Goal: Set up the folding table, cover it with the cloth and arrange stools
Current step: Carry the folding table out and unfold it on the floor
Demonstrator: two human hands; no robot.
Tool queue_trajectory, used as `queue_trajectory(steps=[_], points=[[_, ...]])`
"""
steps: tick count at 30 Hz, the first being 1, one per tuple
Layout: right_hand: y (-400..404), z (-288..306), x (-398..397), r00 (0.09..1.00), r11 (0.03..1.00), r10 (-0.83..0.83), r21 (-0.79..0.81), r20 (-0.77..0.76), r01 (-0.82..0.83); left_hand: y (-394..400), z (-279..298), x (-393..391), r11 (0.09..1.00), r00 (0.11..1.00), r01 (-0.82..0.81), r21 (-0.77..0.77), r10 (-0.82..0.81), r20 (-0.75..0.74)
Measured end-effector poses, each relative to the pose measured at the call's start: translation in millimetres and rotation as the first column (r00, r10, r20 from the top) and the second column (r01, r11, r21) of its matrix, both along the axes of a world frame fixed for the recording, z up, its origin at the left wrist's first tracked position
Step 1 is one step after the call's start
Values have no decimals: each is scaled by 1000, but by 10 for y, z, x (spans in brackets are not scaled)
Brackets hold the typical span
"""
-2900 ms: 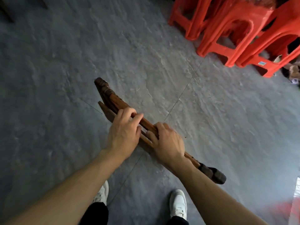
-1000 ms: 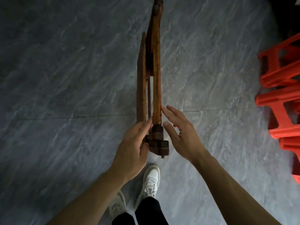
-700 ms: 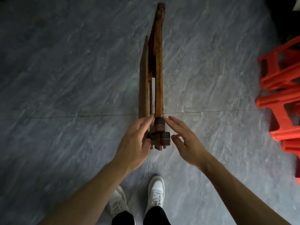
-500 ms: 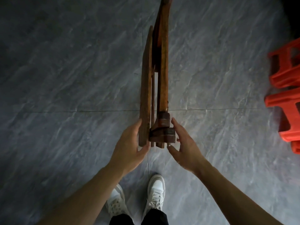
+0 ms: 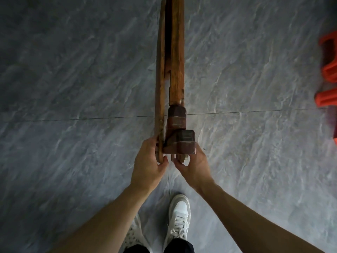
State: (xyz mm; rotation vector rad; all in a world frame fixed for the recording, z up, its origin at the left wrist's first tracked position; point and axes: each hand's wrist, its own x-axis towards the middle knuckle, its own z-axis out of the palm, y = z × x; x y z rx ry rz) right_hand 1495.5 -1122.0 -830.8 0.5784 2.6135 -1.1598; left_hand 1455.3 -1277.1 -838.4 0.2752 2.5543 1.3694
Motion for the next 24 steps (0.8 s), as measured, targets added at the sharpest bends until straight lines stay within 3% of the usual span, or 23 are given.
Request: queue_trajectory(steps=[4, 10, 14, 24], points=[[-65, -208, -5, 997, 999, 2, 32, -78, 1, 13, -94, 16, 998, 994, -9, 55, 16, -112], [-71, -373, 8, 991, 997, 11, 73, -137, -1, 18, -234, 15, 999, 987, 30, 43, -23, -157], [-80, -250, 0, 949, 989, -140, 14, -282, 150, -112, -187, -35, 999, 981, 9, -32, -15, -194], [570, 161, 293, 912, 965, -14, 232, -410, 119, -1017, 437, -302, 942, 960, 9, -337, -102, -259]])
